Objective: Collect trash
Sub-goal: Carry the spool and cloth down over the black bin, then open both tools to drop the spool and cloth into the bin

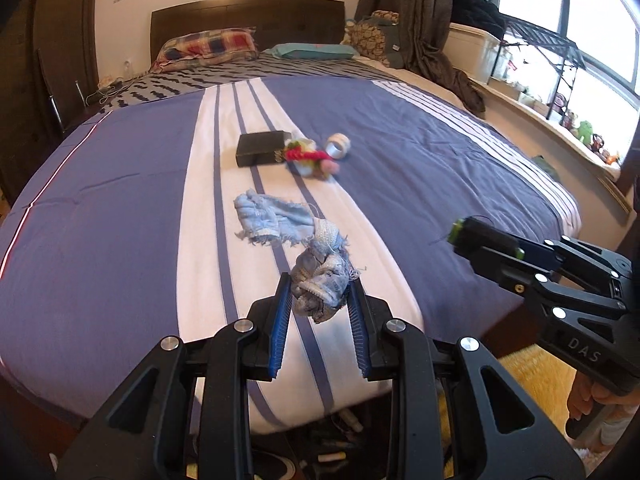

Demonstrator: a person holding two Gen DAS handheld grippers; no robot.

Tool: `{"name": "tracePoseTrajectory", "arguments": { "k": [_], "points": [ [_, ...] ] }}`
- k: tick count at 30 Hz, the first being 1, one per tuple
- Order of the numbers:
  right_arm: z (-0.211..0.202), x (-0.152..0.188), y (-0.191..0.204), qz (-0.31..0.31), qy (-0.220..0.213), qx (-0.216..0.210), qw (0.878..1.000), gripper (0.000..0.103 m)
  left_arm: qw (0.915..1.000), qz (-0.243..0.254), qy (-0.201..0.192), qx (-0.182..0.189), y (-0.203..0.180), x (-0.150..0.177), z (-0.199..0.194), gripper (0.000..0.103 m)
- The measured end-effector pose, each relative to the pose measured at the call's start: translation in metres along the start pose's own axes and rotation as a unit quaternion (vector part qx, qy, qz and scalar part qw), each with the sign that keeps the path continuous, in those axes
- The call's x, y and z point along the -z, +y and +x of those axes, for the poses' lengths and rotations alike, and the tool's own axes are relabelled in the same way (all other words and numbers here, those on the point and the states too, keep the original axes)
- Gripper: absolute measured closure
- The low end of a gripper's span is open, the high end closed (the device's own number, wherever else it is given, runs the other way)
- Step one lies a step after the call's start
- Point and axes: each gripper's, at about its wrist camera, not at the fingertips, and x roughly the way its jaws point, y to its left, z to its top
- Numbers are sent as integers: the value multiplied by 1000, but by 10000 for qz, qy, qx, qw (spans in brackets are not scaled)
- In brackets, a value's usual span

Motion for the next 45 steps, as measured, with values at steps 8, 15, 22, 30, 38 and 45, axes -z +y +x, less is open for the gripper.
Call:
{"name": "tracePoseTrajectory", "arguments": {
  "k": [8, 15, 22, 30, 38, 45],
  "points": [
    [-15, 39, 15, 98, 203, -141, 9996, 73, 9996, -20, 253, 79, -11, 57, -17, 77],
    [-10, 77, 20, 245, 602, -270, 9975, 73, 9970, -161, 748, 134, -8, 106, -5, 77],
    [5, 111, 22, 251, 1052, -241, 9938, 72, 9921, -285, 1212, 140, -3, 148, 13, 77],
    [29, 138, 21, 267, 1533, -192, 9876, 73, 9828, -441, 1781, 214, 2, 184, 40, 77],
    [50, 160, 19, 345, 1956, -232, 9798, 72, 9739, -461, 2206, 274, -3, 205, 65, 77],
    [64, 172, 17, 449, 2222, -279, 9736, 73, 9667, -473, 2499, 293, -6, 222, 82, 77]
  ]
}}
